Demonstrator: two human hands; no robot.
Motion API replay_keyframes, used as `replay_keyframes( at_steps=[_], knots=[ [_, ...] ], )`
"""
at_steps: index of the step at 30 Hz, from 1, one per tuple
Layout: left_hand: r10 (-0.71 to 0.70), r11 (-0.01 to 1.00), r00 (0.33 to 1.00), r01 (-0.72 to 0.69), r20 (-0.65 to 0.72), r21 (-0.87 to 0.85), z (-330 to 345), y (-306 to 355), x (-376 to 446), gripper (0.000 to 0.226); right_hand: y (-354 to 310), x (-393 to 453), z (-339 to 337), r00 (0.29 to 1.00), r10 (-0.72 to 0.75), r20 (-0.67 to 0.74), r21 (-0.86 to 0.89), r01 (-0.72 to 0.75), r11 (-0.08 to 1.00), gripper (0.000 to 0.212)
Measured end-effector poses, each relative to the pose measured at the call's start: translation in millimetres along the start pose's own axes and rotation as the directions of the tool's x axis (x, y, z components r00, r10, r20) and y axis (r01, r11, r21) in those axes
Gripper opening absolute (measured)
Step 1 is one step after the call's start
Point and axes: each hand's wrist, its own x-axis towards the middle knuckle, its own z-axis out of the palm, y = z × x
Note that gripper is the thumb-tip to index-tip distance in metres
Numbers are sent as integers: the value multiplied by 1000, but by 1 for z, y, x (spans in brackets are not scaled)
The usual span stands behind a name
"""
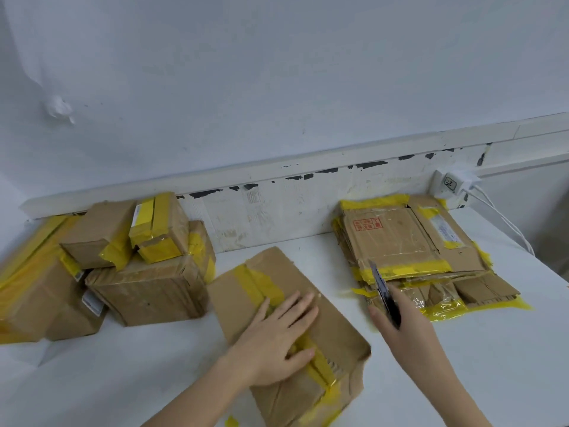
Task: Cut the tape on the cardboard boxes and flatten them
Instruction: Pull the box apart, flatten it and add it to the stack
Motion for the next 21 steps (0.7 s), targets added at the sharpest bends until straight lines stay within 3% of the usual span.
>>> replay_keyframes(
  at_steps=[2,4,6,8,10,12,14,18,21],
  knots=[
    [142,989,989,-143,43,31,-11,-9,-6,66,-9,19,12,999,34,36,51,-35,998,37],
    [247,933,968,-227,-36,278,-11,-19,-9,64,-19,28,28,986,87,142,136,-106,985,37],
    [81,927,989,-30,-121,374,-16,-15,-18,74,-24,27,47,958,112,262,162,-158,974,34],
    [-91,965,983,125,-157,229,-10,-17,-22,92,-24,19,61,939,129,319,223,-207,953,28],
    [-371,927,929,370,9,61,0,-18,-29,108,-22,11,69,920,185,346,322,-302,897,22],
    [-519,854,844,520,131,35,0,-18,-34,108,-23,3,76,907,238,346,387,-369,845,19],
    [-578,814,801,580,159,33,-5,-19,-37,96,-28,-9,88,913,273,302,418,-384,823,19],
    [-659,747,750,646,48,157,-19,-25,-32,72,-43,-46,120,912,375,166,513,-405,757,22],
    [-695,716,708,697,126,29,-19,-31,-24,67,-56,-70,150,866,466,181,556,-481,677,21]
  ],
)
